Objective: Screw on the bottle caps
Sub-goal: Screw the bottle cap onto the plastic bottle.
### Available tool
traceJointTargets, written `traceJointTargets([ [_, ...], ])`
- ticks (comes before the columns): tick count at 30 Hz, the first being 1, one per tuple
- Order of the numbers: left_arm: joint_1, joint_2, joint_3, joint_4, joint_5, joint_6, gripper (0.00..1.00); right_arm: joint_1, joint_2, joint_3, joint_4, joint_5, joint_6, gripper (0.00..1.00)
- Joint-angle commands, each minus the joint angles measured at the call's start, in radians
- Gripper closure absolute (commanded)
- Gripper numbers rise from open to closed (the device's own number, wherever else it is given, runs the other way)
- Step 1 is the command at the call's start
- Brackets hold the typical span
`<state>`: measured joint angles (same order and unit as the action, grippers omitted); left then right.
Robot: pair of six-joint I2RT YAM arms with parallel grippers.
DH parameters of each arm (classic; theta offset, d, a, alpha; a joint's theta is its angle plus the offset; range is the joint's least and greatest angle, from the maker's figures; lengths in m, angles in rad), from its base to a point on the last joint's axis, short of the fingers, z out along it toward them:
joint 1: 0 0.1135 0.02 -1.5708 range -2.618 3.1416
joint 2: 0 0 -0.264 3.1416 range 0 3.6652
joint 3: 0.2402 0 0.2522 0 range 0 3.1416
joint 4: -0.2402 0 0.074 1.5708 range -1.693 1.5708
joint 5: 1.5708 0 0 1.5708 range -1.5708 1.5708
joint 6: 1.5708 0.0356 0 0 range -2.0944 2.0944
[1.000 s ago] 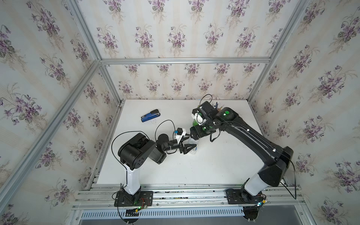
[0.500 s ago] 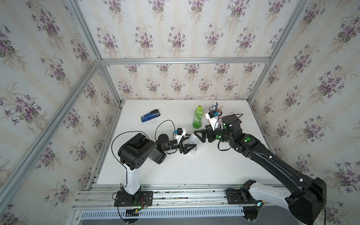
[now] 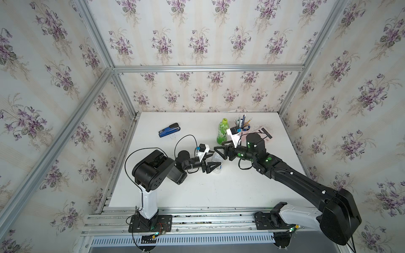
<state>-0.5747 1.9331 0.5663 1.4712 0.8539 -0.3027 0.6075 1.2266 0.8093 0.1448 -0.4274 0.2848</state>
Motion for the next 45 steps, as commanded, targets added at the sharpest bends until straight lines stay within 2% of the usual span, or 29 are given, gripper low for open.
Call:
traceJointTargets([
  [1, -0.001, 0.010, -0.009, -0.189, 0.013, 0.012, 0.19, -0.002, 0.015, 0.002, 0.048, -0.001, 0.008, 0.40],
  [3, -0.001, 0.010, -0.008, -0.189, 0.013, 0.012, 0.19, -0.002, 0.026, 0.002, 0.048, 0.010, 0.001, 0.46],
  [11, 0.000, 0.010, -0.008, -0.189, 0.011, 0.011, 0.19, -0.005, 0.045, 0.001, 0.039, 0.029, -0.016, 0.52],
  [15, -0.001, 0.010, -0.009, -0.188, 0.011, 0.010, 0.19, -0.005, 0.047, -0.004, 0.036, 0.024, -0.015, 0.69],
  [45, -0.001, 0.004, -0.006, -0.219, -0.020, 0.011, 0.19, -0.004, -0.040, -0.079, 0.036, 0.006, 0.035, 0.70],
])
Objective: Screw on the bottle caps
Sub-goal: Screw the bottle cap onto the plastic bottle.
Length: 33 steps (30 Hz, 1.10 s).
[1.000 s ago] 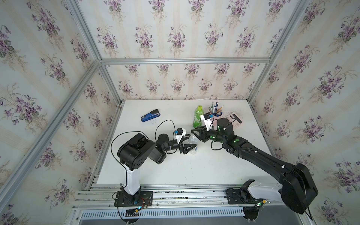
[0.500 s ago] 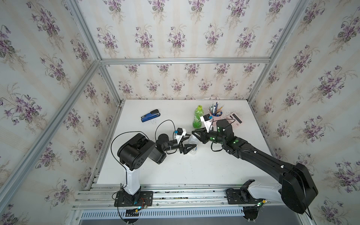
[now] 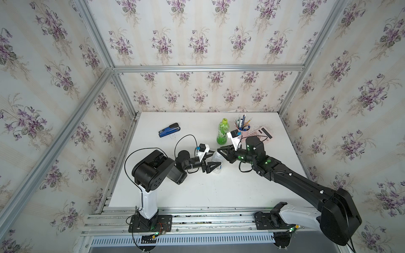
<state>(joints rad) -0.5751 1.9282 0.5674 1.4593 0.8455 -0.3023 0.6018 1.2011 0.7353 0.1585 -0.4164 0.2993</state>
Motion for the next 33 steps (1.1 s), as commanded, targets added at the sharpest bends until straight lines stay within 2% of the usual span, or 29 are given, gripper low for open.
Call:
traceJointTargets([
  [1, 0.000, 0.008, -0.007, -0.207, -0.012, 0.010, 0.19, 0.002, -0.018, -0.009, 0.020, -0.002, 0.021, 0.70],
  [7, 0.000, 0.008, -0.008, -0.207, -0.014, 0.010, 0.19, 0.001, -0.024, -0.019, 0.018, 0.011, 0.041, 0.71],
  [11, 0.000, 0.008, -0.008, -0.208, -0.016, 0.011, 0.19, 0.001, -0.031, -0.024, 0.013, 0.019, 0.058, 0.76],
  [24, 0.000, 0.011, -0.001, -0.224, -0.015, 0.011, 0.19, 0.011, -0.067, -0.027, -0.071, -0.050, 0.073, 0.69],
  [33, 0.000, 0.013, 0.000, -0.224, -0.015, 0.010, 0.19, 0.017, -0.129, -0.040, -0.154, -0.076, 0.032, 0.65],
])
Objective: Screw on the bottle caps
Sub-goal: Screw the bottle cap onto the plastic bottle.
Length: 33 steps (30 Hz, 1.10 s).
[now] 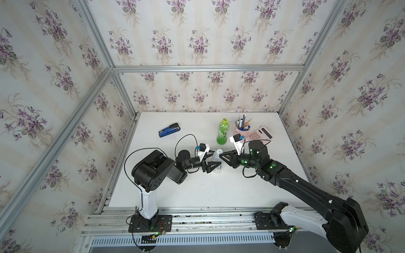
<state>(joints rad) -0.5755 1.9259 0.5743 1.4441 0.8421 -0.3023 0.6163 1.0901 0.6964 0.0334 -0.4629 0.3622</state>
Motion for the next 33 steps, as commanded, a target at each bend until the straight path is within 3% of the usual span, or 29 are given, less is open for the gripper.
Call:
traceJointTargets([
  [1, 0.000, 0.016, -0.007, -0.209, -0.010, 0.011, 0.19, 0.002, -0.021, 0.005, -0.046, -0.011, -0.043, 0.65],
  [7, 0.001, 0.013, -0.007, -0.210, -0.008, 0.014, 0.19, -0.004, -0.008, 0.057, -0.064, 0.096, -0.088, 0.64],
  [17, 0.000, 0.012, -0.004, -0.214, 0.000, 0.014, 0.19, -0.012, 0.198, 0.174, 0.080, 0.020, -0.099, 0.64],
  [33, 0.001, 0.013, -0.001, -0.221, -0.004, 0.013, 0.19, -0.014, 0.200, 0.164, 0.062, -0.044, -0.098, 0.65],
])
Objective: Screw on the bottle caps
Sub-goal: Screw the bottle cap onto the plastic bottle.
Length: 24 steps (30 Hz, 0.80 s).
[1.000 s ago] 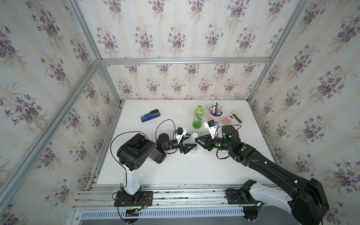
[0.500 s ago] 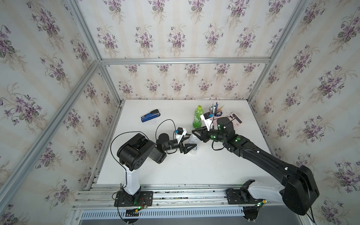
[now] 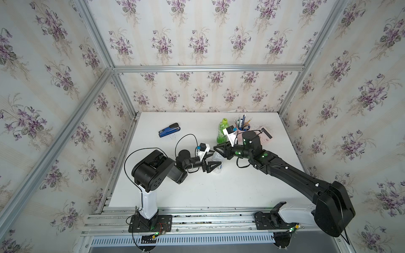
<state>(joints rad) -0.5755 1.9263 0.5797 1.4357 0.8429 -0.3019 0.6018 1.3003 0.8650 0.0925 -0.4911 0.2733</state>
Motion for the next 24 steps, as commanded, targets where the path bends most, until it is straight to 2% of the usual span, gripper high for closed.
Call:
traceJointTargets([
  [1, 0.000, 0.011, -0.006, -0.213, -0.004, 0.012, 0.19, 0.001, -0.012, -0.006, 0.000, -0.014, -0.008, 0.65],
  [18, 0.000, 0.015, -0.004, -0.216, -0.003, 0.012, 0.19, 0.001, -0.045, -0.004, 0.002, 0.044, -0.031, 0.64],
  [24, 0.000, 0.015, -0.004, -0.217, -0.002, 0.014, 0.19, 0.001, -0.010, 0.012, 0.009, 0.042, -0.036, 0.64],
])
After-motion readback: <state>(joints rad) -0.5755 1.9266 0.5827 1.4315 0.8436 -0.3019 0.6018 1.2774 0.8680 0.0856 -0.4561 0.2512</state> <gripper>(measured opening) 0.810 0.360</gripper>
